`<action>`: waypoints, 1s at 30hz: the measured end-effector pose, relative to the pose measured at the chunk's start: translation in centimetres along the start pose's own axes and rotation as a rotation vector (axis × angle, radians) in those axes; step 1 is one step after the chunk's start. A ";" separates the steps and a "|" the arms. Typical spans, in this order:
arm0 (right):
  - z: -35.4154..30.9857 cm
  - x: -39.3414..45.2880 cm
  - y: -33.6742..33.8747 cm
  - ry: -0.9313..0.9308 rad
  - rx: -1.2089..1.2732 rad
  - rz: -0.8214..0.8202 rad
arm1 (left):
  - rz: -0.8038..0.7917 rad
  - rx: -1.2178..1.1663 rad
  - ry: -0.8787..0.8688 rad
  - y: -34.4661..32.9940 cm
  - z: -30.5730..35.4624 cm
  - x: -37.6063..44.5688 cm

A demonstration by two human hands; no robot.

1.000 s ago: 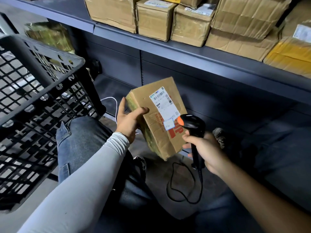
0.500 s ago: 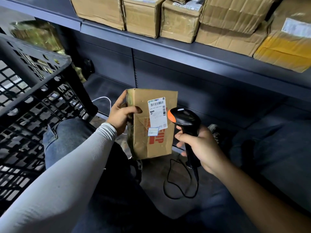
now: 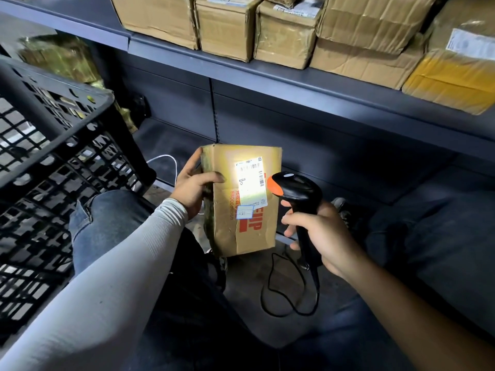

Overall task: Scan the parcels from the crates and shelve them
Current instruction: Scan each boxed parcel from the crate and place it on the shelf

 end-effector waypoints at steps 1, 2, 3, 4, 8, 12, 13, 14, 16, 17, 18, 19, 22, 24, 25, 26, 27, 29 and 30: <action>0.1 0.0 0.0 0.002 0.005 0.000 | 0.013 -0.001 0.002 0.0 0.0 0.0; 0.1 0.1 0.0 0.003 0.011 0.000 | 0.027 -0.004 0.005 0.1 -0.1 -0.1; 0.1 0.1 0.0 0.000 0.017 0.004 | 0.040 -0.007 0.011 0.1 -0.2 -0.1; 0.1 0.2 0.0 0.000 0.015 0.007 | 0.046 -0.010 0.013 0.1 -0.2 -0.1; 0.4 0.5 0.6 0.016 -0.056 0.053 | 0.057 0.010 0.006 -0.2 0.4 -0.6; 0.1 1.2 1.5 0.038 -0.161 0.110 | 0.084 -0.037 0.025 0.1 1.3 -1.3; -0.1 1.3 1.7 0.046 -0.189 0.124 | 0.060 -0.045 0.023 0.1 1.7 -1.4; -0.4 1.3 1.9 0.056 -0.202 0.136 | 0.031 -0.051 0.018 0.0 2.1 -1.6; -0.7 1.5 2.6 0.057 -0.207 0.140 | 0.008 -0.068 0.011 -0.2 2.8 -2.1; -0.8 1.5 2.9 0.053 -0.196 0.137 | 0.023 -0.082 0.006 -0.2 3.3 -2.4; -0.9 1.4 3.3 0.049 -0.177 0.135 | 0.051 -0.104 -0.004 -0.1 3.7 -2.7; -1.1 1.1 3.8 0.057 -0.158 0.141 | 0.084 -0.133 -0.015 0.0 4.1 -3.1; -1.8 0.1 4.5 0.103 -0.094 0.166 | 0.096 -0.165 -0.049 -0.3 5.4 -4.7; -2.5 -0.4 4.1 0.128 -0.084 0.159 | 0.062 -0.130 -0.051 -0.6 6.0 -5.8; -2.7 -0.6 3.9 0.141 -0.088 0.153 | 0.069 -0.127 -0.045 -0.6 6.1 -6.4; -2.9 -0.9 3.6 0.159 -0.087 0.144 | 0.087 -0.142 -0.039 -0.4 6.2 -7.0; -3.3 -1.1 3.3 0.177 -0.081 0.138 | 0.109 -0.170 -0.034 -0.1 6.2 -7.5; -3.8 -1.4 2.7 0.205 -0.075 0.122 | 0.127 -0.213 -0.035 0.2 6.6 -8.8; -4.0 -1.6 2.4 0.220 -0.074 0.120 | 0.134 -0.217 -0.049 0.3 7.0 -9.4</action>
Point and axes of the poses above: each hand's wrist, its own x-axis towards the middle knuckle, its own y-axis out of the back of the hand, z = x × y, the point moved 7 cm from there along x, towards the middle knuckle, and after that the axes turned 13 degrees about -z, right-handed, at the moved point
